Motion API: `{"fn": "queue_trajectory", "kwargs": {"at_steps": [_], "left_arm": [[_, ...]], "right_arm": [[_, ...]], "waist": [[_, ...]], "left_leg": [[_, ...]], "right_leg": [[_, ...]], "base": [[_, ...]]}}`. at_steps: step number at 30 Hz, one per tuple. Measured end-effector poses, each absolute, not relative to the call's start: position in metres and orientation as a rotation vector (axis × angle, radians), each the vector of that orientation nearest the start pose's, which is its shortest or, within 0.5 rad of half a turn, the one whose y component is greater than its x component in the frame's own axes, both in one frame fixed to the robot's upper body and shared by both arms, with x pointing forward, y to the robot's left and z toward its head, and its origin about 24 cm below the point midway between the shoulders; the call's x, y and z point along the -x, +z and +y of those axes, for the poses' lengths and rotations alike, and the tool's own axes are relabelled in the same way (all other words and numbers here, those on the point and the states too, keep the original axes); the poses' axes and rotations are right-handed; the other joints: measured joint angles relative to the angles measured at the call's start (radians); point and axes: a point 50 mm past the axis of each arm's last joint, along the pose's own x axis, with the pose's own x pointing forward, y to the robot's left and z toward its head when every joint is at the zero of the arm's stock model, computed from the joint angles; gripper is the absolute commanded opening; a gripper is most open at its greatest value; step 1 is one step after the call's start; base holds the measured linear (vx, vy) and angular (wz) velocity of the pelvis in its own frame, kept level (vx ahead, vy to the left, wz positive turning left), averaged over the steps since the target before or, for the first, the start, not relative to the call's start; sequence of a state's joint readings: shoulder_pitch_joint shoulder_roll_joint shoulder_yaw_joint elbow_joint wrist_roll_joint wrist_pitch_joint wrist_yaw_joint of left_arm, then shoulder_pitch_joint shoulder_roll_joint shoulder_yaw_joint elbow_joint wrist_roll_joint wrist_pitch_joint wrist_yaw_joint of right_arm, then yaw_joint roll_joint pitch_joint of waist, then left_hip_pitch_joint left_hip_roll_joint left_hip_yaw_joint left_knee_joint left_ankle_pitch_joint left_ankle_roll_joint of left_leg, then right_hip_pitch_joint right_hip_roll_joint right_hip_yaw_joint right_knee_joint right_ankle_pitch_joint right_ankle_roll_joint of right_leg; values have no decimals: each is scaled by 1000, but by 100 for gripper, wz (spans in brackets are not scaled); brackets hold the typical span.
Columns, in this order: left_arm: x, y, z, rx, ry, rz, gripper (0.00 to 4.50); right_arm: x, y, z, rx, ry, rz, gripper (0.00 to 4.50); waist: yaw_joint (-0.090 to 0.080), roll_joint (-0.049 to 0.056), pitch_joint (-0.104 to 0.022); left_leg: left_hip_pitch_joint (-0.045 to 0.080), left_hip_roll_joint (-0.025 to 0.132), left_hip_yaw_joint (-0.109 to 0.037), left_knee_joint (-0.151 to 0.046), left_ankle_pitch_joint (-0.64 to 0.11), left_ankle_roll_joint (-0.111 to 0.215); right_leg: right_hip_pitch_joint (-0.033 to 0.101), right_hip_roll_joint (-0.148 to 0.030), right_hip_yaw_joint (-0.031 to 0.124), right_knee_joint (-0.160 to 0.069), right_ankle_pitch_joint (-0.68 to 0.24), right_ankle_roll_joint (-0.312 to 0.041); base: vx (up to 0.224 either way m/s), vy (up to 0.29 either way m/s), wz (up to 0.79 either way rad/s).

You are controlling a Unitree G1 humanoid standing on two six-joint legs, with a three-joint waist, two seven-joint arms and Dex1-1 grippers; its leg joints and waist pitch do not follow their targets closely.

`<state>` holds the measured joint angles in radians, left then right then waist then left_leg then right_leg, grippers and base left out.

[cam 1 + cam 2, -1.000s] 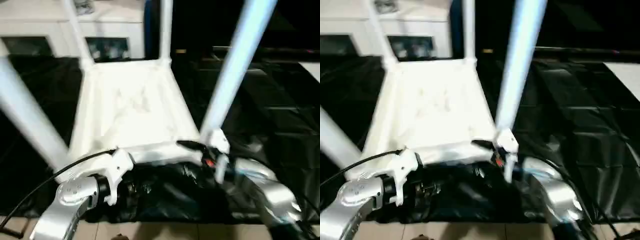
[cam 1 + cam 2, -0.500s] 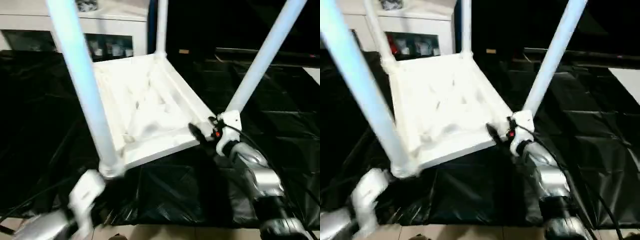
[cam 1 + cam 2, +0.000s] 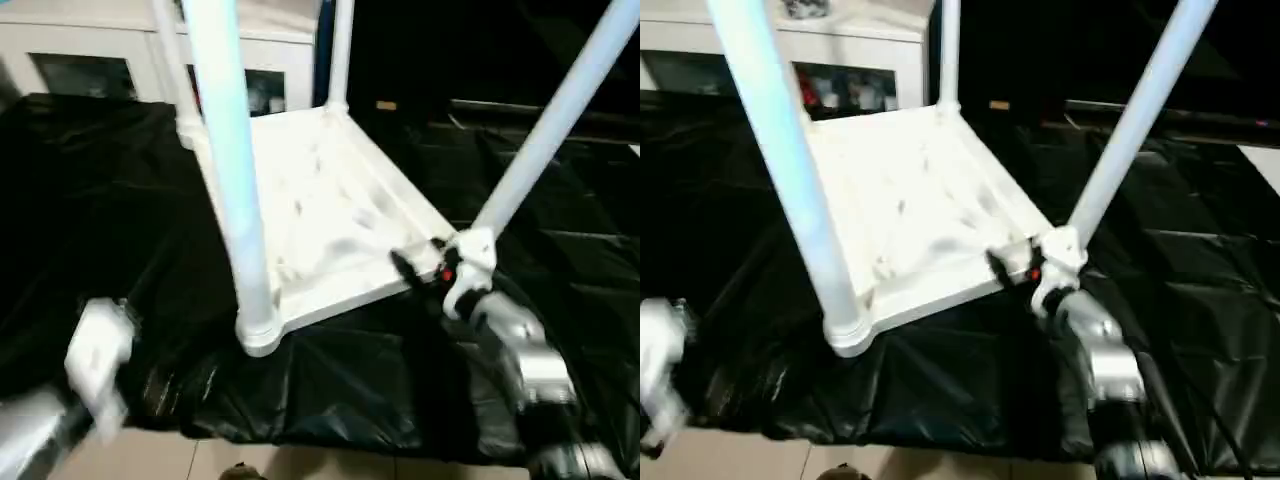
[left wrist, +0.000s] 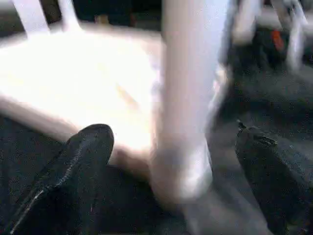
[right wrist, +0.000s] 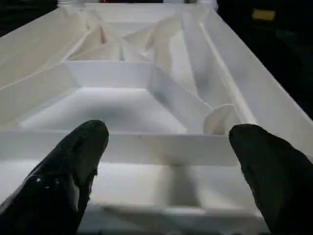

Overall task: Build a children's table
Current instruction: Rotate table base

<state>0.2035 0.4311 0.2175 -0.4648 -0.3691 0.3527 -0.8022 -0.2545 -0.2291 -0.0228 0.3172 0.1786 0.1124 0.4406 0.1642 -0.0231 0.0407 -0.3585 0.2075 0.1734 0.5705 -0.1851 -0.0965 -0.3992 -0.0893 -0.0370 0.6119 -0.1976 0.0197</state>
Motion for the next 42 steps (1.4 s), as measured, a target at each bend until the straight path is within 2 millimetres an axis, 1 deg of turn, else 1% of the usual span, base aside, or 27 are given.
{"fn": "queue_trajectory", "kwargs": {"at_steps": [2, 4, 5, 7, 8, 11, 14, 15, 17, 18, 20, 22, 25, 27, 28, 29, 31, 34, 35, 37, 42], "left_arm": [[-212, 103, 194, -31, -761, 23, 449], [-224, 105, 178, 34, -815, -15, 449], [-228, 106, 168, 63, -852, -30, 449], [-235, 108, 158, 81, -892, -41, 449], [-240, 108, 156, 74, -896, -44, 449], [-253, 103, 150, 64, -905, -35, 449], [-256, 96, 147, 73, -928, -7, 449], [-255, 96, 146, 85, -941, 3, 449], [-254, 99, 140, 117, -981, 7, 449], [-254, 100, 136, 131, -1001, 6, 449], [-249, 101, 130, 148, -1049, 21, 449], [-244, 102, 127, 154, -1085, 32, 449], [-241, 103, 122, 163, -1116, 40, 449], [-240, 103, 114, 186, -1140, 44, 449], [-240, 103, 109, 201, -1153, 43, 449], [-242, 102, 98, 222, -1177, 41, 449], [-244, 102, 82, 228, -1227, 35, 449], [-247, 104, 65, 226, -1280, 38, 449], [-249, 105, 58, 225, -1298, 37, 449], [-248, 105, 51, 216, -1317, 30, 449], [-247, 105, 39, 226, -1338, 4, 449]], "right_arm": [[-281, 38, -188, 37, 384, 180, 450], [-267, 39, -199, 61, 346, 196, 450], [-262, 39, -204, 71, 330, 208, 450], [-260, 40, -210, 78, 299, 220, 450], [-260, 39, -213, 86, 277, 227, 450], [-259, 33, -215, 100, 236, 270, 450], [-263, 25, -208, 97, 230, 307, 450], [-268, 22, -205, 93, 237, 319, 450], [-281, 16, -195, 90, 265, 345, 450], [-286, 16, -191, 88, 274, 342, 450], [-303, 16, -179, 99, 296, 338, 450], [-310, 15, -179, 108, 290, 349, 450], [-311, 11, -180, 106, 282, 361, 450], [-313, 9, -182, 122, 273, 366, 450], [-314, 8, -182, 126, 265, 366, 450], [-315, 8, -186, 126, 243, 366, 450], [-315, 6, -188, 127, 216, 372, 450], [-315, 4, -187, 123, 215, 374, 450], [-315, 3, -187, 127, 213, 366, 450], [-314, 3, -186, 130, 214, 361, 450], [-314, 2, -183, 123, 222, 344, 450]], "waist": [[4, -1, -1], [4, -3, -2], [-1, -4, -3], [-25, -6, -3], [-29, -9, -3], [-32, -11, -3], [-39, -11, -3], [-42, -12, -3], [-46, -15, -2], [-47, -16, -2], [-48, -18, -1], [-51, -18, -2], [-62, -16, -1], [-68, -12, 0], [-71, -9, 1], [-74, -8, 2], [-78, -7, 2], [-79, -3, 4], [-79, 4, 4], [-80, 14, 4], [-81, 25, 6]], "left_leg": [[0, 0, 0, 2, 0, 0], [0, 0, 0, 3, 0, 0], [0, 0, 0, 4, 0, 0], [-1, 0, -1, 4, 0, 0], [0, -1, -1, 4, 0, 0], [3, 0, -2, 3, 0, -1], [3, -1, -2, 4, 1, -1], [3, 0, -2, 4, 1, -1], [2, -1, -2, 6, 1, -1], [1, 0, -2, 6, 1, -1], [0, 0, -2, 7, 1, -1], [-1, 0, -2, 9, 1, -1], [-2, 0, -2, 13, 1, -1], [-4, 0, -2, 16, 0, 1], [-5, 0, -3, 17, 0, 1], [-6, 0, -3, 18, 0, 1], [-6, 0, -2, 18, 0, 1], [-5, 0, -4, 18, 0, 0], [-6, 0, -4, 18, 0, 0], [-5, 0, -4, 18, 0, 0], [-5, 1, -4, 17, 0, 0]], "right_leg": [[1, 0, 0, 0, 0, 1], [2, 0, 1, 0, 0, 2], [2, 0, 1, 0, 1, 2], [1, 0, 1, 1, 0, 5], [1, 0, 0, 1, 0, 6], [0, 1, -1, 1, 0, 7], [0, 0, -1, 1, 1, 6], [0, 0, -1, 1, 2, 6], [-1, 0, -2, 2, 3, 4], [-1, 0, -2, 2, 3, 3], [-2, 0, -2, 3, 6, -2], [-2, 0, -2, 3, 6, -2], [-2, 0, -1, 2, 6, -2], [-3, 0, -1, 2, 6, -2], [-3, 0, -1, 2, 7, -3], [-3, 0, -1, 2, 8, -3], [-3, 0, -1, 4, 9, -4], [-3, 2, -3, 5, 10, -6], [-3, 3, -4, 5, 11, -6], [-4, 3, -3, 5, 12, -6], [-4, 3, -3, 5, 13, -7]], "base": [[0, 0, 0], [0, 0, 0], [0, 0, 0], [0, 0, 0], [0, 0, 0], [0, 0, 0], [0, 0, 0], [0, 0, 0], [0, 0, 0], [0, 0, 0], [0, 0, 0], [0, 0, 0], [0, 0, 0], [0, 0, 0], [0, 0, 0], [0, 0, 0], [0, 0, 0], [0, 0, 0], [0, 0, 0], [0, 0, 0], [0, 0, 0]]}}
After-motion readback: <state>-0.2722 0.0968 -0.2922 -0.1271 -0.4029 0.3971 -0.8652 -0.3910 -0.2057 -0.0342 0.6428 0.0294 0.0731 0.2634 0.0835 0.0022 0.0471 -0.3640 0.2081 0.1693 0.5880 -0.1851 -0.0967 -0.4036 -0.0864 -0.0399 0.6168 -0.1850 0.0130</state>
